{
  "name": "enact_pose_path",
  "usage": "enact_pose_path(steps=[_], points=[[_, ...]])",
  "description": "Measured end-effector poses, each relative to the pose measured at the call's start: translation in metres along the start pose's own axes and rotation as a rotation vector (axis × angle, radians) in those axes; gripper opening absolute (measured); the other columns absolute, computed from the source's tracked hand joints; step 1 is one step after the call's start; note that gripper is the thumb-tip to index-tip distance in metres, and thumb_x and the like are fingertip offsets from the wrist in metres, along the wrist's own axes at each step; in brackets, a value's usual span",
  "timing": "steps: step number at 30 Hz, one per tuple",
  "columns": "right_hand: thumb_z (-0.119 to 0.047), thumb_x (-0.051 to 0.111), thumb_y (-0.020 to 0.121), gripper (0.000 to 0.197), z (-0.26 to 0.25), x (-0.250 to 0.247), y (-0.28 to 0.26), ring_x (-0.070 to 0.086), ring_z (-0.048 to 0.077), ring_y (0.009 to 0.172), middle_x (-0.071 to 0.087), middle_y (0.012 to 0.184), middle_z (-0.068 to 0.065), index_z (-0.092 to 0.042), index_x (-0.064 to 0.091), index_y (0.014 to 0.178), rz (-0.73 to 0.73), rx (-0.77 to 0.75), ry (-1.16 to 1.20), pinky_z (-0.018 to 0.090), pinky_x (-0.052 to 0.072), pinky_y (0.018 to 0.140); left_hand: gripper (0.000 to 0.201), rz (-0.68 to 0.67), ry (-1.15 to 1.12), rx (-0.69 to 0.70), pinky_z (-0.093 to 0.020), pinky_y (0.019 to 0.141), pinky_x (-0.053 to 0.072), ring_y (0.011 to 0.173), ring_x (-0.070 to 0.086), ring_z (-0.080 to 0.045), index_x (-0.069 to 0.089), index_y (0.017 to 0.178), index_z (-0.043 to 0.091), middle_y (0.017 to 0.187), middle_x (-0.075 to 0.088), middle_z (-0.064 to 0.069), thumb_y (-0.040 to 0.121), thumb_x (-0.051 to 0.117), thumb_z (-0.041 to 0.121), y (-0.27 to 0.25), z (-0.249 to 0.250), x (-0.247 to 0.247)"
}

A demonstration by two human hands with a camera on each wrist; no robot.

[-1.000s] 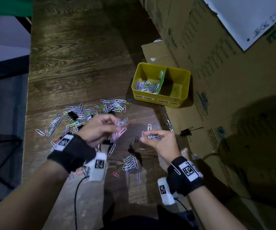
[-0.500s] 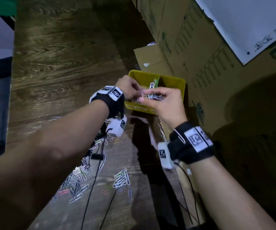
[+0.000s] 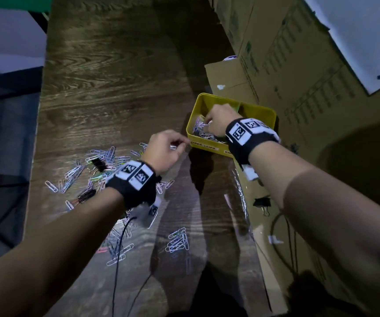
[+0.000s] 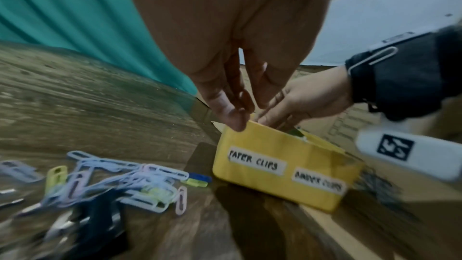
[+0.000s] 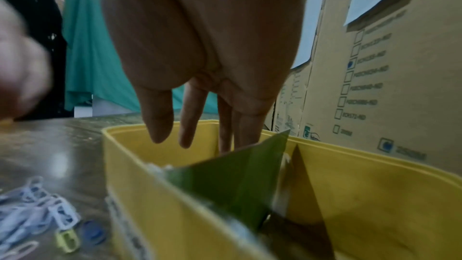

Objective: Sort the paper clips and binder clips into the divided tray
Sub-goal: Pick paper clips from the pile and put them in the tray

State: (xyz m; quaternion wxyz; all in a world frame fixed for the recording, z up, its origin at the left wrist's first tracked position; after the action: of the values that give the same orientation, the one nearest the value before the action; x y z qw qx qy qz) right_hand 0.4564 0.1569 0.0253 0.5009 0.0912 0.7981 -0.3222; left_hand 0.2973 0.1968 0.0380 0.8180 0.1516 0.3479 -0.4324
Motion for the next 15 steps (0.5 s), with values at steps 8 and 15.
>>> enact_pose_path(steps=[8,15], points=[[-0.016,0.069,0.08,0.034,-0.054,0.082,-0.126,0.055,0.022,0.107,0.058,0.115,0.005,-0.018,0.065,0.114,-0.043,-0.542,0.142,0.035,0.043,0.097,0.028,-0.631,0.227,0.112,-0.013,0.08,0.045,0.095,0.059,-0.008,0.06,0.109,0.023,0.111,0.059,0.006,0.083,0.058,0.016,-0.15,-0.062,0.063],[-0.036,0.078,0.072,0.106,-0.035,0.223,-0.199,0.022,0.022,0.135,0.022,0.148,0.003,-0.019,0.009,0.15,-0.393,-0.478,-0.075,0.038,0.028,0.11,0.046,-0.577,0.204,0.031,-0.035,0.098,0.044,0.118,0.049,-0.023,0.031,0.127,0.031,0.127,0.042,-0.006,0.082,0.042,0.04,-0.232,-0.096,0.094]])
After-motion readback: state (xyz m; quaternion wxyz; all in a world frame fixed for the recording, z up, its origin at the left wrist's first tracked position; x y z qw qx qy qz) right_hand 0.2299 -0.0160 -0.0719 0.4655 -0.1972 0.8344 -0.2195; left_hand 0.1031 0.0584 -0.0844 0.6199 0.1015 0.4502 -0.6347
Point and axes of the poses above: each hand's wrist, its own y-axis towards the middle knuckle, its own x-axis out of the palm, z = x × y, the point moved 7 cm from there along y, towards the middle knuckle
